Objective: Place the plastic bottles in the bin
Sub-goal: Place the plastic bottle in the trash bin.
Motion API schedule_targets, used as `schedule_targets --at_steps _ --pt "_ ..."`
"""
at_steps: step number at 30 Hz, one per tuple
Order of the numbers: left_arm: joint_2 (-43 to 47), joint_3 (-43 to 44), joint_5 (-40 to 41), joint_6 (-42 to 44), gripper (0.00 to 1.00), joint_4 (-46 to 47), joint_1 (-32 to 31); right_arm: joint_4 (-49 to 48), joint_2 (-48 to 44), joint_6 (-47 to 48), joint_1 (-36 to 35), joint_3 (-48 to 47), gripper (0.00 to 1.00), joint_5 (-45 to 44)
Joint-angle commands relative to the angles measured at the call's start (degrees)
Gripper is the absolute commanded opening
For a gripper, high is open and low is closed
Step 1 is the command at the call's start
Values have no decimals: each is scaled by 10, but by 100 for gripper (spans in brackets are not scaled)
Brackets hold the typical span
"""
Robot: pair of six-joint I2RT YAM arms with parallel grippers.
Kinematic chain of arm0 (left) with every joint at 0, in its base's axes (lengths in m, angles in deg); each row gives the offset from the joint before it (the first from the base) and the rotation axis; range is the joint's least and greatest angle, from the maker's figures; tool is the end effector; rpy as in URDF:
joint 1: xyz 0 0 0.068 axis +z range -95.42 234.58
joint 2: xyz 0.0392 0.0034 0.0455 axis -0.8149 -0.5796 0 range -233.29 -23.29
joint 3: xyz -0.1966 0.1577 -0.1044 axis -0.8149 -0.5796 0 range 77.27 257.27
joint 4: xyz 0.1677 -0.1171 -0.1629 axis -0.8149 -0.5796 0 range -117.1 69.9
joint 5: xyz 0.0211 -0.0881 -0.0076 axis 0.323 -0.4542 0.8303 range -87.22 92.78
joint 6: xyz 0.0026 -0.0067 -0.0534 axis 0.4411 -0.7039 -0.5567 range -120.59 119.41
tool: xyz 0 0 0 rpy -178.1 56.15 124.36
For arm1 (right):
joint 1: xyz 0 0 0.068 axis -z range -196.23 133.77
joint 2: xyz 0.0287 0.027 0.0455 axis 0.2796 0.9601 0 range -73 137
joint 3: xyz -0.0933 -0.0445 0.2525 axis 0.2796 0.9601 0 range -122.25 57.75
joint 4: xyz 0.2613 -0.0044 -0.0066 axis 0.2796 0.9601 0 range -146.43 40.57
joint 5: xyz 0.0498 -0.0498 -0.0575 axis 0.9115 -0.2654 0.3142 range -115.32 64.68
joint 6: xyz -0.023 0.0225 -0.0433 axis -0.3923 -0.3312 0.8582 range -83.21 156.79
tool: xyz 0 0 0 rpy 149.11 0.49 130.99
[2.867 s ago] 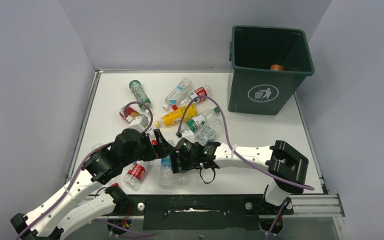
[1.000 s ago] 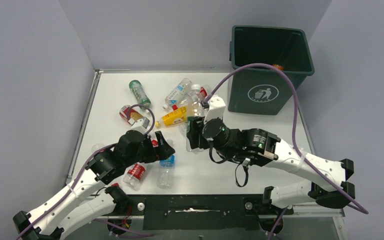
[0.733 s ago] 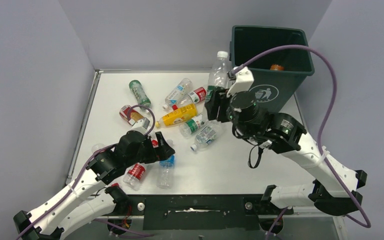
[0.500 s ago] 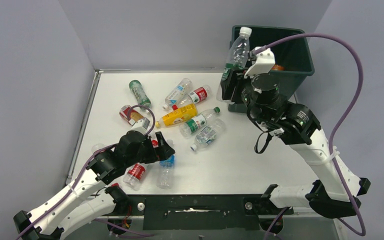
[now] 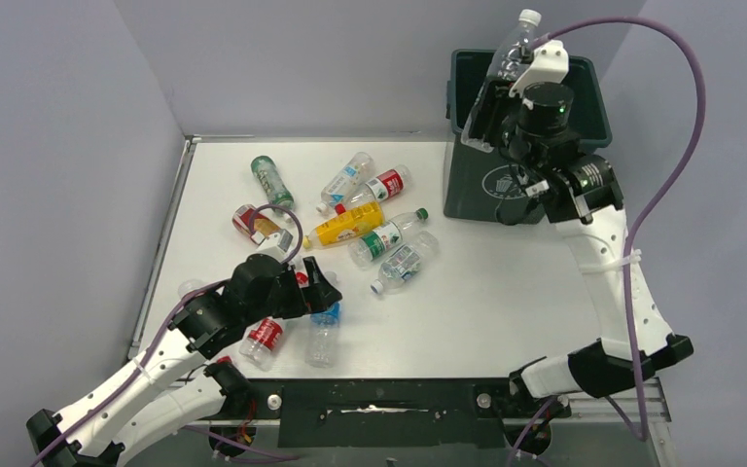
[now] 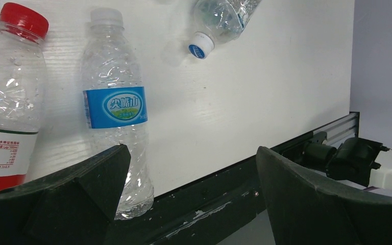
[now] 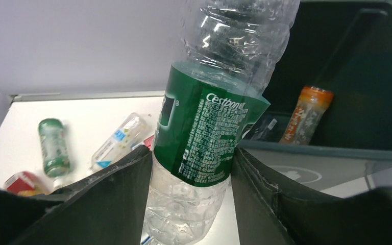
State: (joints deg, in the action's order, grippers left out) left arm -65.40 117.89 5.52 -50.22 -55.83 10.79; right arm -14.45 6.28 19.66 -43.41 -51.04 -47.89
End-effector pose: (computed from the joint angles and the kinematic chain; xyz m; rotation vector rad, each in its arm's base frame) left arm 0.1152 -0.1080 0.2779 -0.1478 2.3489 -0.8115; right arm 0.2366 0.1061 0.5227 0.1263 1.7717 0.2068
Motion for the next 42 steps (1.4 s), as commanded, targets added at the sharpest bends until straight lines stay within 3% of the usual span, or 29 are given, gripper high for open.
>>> schedule_targets --at_steps 1,14,17,19,22,25,33,42 --pt "2 -4 -13 -13 98 42 -2 -43 27 1 77 -58 54 86" --pt "7 -25 -12 -39 98 38 -8 -35 147 -16 265 -163 54 234" --pt "2 -27 -10 -42 98 37 -10 -34 160 -23 301 -165 58 263" --pt "-4 -27 -8 -42 98 35 -10 -32 169 -24 313 -167 66 277" --pt "-10 -26 -3 -44 98 32 -11 -23 182 -21 318 -171 90 283" --pt "-20 -22 5 -42 98 22 -12 -9 185 -18 318 -179 100 285" --pt "-43 -17 27 -47 98 -2 -13 10 137 -31 315 -175 98 307" --pt "-81 -27 39 -56 98 0 -22 -36 1 -54 241 18 98 313"
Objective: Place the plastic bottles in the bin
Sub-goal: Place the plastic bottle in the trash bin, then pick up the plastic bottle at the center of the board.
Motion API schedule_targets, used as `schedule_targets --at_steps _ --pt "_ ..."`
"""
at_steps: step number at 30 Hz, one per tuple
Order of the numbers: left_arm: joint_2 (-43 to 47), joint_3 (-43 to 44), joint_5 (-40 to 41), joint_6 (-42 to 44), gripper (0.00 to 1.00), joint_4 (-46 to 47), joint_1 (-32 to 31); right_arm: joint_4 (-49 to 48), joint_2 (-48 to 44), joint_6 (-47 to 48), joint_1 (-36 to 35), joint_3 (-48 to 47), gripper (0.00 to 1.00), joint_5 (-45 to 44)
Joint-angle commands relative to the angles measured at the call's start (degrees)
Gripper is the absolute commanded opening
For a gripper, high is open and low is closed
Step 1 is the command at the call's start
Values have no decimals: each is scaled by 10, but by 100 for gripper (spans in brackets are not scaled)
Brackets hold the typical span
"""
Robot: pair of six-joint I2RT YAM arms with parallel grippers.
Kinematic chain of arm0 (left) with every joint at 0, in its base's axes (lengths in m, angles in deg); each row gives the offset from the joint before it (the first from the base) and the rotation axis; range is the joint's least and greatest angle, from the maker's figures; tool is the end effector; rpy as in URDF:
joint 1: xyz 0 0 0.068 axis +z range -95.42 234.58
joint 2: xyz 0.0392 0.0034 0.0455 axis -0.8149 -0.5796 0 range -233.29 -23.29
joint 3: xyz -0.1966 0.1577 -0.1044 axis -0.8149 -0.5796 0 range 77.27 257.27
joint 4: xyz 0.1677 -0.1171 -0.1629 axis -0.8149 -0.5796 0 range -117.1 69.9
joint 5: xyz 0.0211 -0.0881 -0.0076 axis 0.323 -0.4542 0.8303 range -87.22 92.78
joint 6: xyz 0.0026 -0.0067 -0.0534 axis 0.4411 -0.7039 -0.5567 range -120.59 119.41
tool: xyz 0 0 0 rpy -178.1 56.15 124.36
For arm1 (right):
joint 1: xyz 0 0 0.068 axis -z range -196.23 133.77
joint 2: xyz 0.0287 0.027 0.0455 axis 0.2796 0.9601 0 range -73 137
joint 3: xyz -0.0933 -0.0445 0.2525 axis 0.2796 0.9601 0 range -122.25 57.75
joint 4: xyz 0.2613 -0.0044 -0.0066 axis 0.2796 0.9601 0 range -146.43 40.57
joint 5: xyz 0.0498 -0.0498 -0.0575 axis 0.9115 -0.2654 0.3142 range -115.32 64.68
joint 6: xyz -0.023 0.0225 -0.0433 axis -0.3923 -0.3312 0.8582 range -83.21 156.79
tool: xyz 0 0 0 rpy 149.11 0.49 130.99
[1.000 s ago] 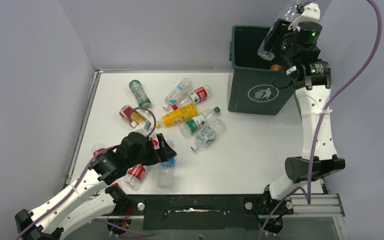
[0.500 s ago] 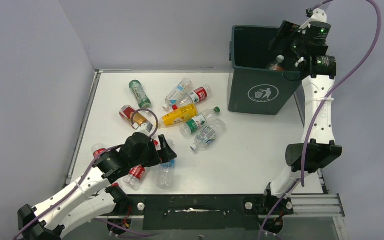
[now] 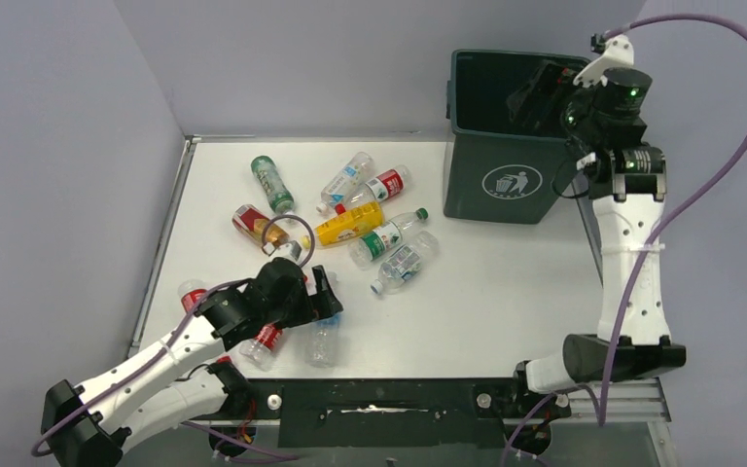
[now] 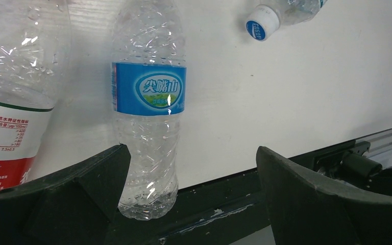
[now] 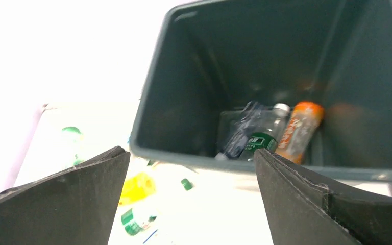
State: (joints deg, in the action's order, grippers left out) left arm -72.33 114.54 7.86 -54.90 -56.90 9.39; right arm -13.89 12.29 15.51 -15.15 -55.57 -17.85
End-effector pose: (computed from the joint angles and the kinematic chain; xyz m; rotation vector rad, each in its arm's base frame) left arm 0.1231 -0.1194 0.2396 -0.2435 2.5197 -0.6581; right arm 0.2923 -0.0009 0.5173 0.2648 1.8182 0.3669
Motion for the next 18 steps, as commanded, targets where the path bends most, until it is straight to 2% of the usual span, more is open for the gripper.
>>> schedule_targets --at_steps 1,12,18 --pt "-16 6 17 -10 98 12 -10 -46 -73 -15 -57 83 98 10" --pt "-85 -24 26 -24 98 40 -31 -100 -222 -67 -219 355 100 -9" --pt "-126 -27 35 -22 97 59 -51 -121 -265 -106 -285 468 100 -30"
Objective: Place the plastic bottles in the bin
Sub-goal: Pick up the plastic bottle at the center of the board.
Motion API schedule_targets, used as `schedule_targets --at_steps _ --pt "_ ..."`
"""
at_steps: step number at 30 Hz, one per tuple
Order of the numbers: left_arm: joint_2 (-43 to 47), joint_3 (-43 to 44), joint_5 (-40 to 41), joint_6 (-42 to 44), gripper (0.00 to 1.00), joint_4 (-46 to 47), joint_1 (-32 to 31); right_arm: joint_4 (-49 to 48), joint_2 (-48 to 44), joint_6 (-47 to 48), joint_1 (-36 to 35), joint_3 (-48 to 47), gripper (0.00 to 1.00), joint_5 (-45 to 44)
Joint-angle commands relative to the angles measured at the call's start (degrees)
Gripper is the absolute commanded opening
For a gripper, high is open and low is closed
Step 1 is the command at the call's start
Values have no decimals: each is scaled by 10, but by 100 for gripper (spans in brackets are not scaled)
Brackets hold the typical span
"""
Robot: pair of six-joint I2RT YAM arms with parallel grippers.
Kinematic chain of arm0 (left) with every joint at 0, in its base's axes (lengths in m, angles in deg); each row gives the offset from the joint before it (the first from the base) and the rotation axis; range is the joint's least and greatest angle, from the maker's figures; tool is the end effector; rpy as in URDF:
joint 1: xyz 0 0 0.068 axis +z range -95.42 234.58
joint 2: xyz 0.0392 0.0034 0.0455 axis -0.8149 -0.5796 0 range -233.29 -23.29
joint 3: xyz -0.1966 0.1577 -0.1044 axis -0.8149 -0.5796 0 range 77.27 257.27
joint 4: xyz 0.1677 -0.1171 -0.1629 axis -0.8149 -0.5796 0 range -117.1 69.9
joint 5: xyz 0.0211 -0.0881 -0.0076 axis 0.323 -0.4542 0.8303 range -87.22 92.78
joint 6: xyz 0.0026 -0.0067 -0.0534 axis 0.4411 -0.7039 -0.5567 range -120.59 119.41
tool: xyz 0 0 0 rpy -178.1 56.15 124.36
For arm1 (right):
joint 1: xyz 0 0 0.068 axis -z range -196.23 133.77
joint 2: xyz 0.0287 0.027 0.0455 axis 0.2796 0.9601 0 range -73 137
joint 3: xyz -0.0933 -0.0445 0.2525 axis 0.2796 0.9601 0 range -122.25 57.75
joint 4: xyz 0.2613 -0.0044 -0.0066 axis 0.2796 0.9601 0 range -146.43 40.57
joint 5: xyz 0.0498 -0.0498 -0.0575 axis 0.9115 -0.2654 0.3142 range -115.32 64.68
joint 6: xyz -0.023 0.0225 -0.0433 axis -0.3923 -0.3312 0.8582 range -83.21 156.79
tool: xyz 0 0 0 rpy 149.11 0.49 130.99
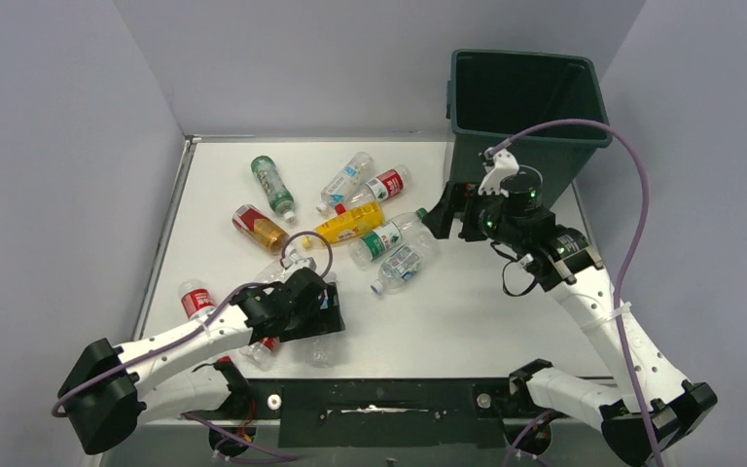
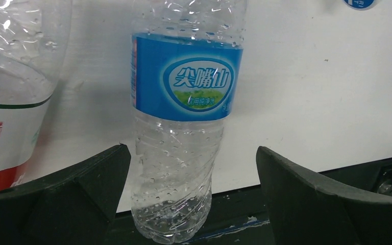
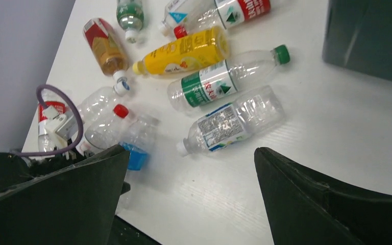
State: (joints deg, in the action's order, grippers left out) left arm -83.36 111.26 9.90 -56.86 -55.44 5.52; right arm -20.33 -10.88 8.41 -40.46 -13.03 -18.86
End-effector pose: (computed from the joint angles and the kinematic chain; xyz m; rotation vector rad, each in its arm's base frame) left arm 0.1259 -0.1384 0.1925 -0.2131 2.6995 -0.4463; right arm 0.2052 0.0967 0.3926 0.0041 2.1174 0.6767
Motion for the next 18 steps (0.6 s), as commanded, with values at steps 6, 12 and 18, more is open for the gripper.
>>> schedule_targets --at_steps 6,12,18 --pt "-42 4 7 -3 82 79 -30 -84 -42 -66 -82 121 99 -36" --pt "-43 10 8 -4 56 88 -38 -103 -42 -81 -99 156 99 -35" --pt "-51 15 2 3 37 92 -40 -105 -37 -83 -106 161 99 -35"
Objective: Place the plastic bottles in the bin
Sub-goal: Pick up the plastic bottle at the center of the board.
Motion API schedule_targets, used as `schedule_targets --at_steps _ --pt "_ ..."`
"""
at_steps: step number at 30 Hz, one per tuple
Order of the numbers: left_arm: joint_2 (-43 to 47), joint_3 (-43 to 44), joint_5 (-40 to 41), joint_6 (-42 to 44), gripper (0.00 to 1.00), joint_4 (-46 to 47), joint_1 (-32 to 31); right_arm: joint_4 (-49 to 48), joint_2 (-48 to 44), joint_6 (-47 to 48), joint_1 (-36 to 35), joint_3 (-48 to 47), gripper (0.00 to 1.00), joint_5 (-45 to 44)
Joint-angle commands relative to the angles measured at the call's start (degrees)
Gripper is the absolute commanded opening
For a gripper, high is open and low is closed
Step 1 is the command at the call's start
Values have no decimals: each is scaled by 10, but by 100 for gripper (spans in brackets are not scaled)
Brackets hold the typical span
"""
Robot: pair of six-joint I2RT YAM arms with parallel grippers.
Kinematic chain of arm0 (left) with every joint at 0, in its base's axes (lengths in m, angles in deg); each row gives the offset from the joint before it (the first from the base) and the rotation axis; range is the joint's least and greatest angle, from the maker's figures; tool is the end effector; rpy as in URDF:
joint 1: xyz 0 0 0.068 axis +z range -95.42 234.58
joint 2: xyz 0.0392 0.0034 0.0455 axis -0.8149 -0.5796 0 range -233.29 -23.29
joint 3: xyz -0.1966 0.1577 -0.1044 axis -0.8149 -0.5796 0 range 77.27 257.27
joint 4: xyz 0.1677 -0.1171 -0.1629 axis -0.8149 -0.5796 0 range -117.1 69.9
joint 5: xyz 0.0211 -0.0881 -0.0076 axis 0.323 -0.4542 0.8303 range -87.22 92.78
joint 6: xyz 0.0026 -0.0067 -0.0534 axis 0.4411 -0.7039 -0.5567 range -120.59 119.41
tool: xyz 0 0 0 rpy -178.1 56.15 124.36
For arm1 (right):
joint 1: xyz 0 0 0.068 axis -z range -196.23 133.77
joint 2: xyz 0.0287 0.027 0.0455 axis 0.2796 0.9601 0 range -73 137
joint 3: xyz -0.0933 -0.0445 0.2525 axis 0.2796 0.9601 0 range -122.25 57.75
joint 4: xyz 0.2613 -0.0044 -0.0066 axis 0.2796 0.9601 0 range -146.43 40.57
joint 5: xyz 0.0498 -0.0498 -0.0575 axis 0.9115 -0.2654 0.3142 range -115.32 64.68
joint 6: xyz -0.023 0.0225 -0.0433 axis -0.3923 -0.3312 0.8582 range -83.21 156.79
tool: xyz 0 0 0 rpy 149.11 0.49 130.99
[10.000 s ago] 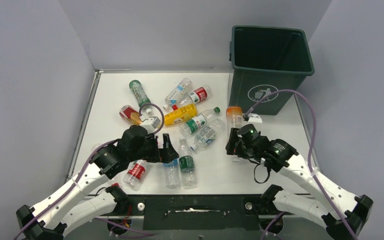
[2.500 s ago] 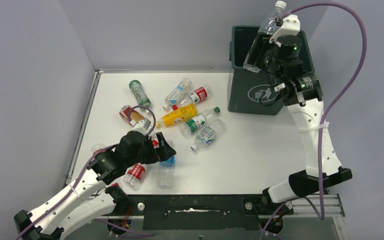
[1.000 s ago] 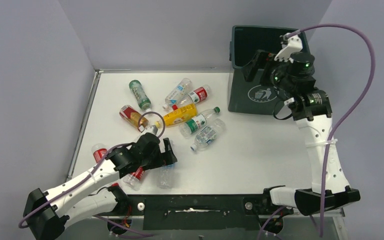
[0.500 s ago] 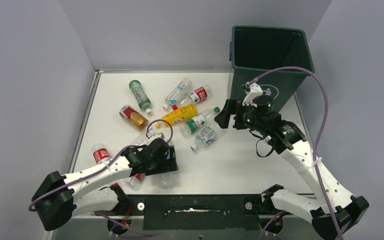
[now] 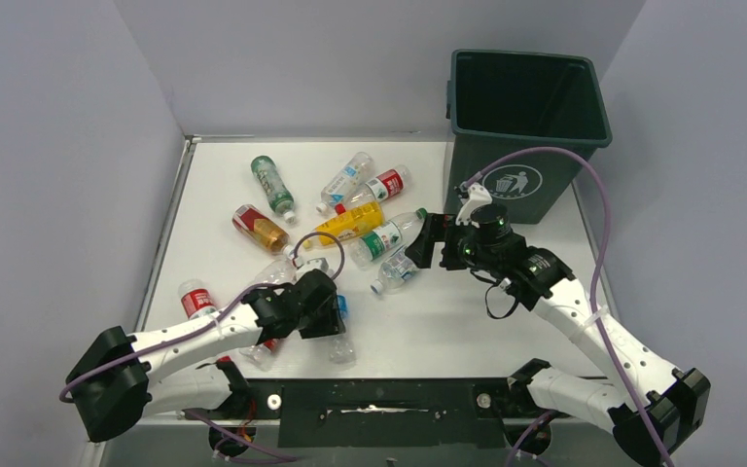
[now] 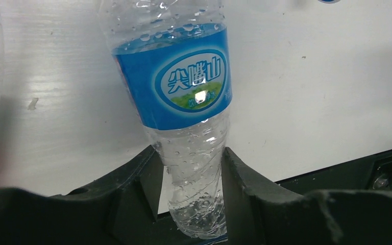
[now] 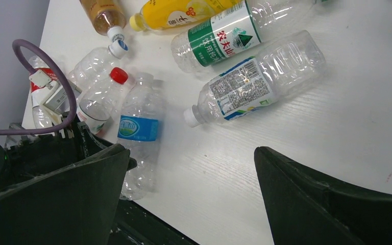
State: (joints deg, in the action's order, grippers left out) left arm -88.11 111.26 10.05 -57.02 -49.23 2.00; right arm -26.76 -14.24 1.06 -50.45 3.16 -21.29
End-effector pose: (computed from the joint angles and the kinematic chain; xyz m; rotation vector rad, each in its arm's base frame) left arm 0.1273 -0.1589 0.1837 -0.1364 2.6912 -0.4894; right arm 0.1828 0.1273 0.3203 -0.0127 2.2651 0.7578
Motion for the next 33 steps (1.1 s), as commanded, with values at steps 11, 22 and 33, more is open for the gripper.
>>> schedule_targets --at_steps 11,22,33 --pt "44 57 6 4 28 2 -19 -56 7 -21 -22 8 99 11" --pt "89 108 -11 28 26 14 -33 -133 33 -55 -40 17 100 77" --pt "96 121 -24 47 24 76 -54 -174 58 -71 -55 22 100 109"
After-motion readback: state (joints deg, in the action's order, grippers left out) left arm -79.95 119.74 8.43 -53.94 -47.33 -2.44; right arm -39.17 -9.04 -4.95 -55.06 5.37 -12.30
